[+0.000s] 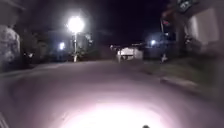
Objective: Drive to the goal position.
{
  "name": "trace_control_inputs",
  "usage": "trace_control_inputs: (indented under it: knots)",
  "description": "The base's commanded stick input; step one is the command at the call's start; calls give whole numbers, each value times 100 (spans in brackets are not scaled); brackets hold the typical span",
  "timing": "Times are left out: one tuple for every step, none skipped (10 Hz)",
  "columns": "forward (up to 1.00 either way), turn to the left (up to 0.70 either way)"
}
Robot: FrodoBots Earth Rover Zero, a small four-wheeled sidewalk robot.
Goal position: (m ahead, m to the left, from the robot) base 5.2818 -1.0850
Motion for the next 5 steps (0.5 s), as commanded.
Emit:
trace_control_inputs:
  knots:
    - [70,1]
    - [70,1]
    - [70,1]
    - [70,1]
    - [70,1]
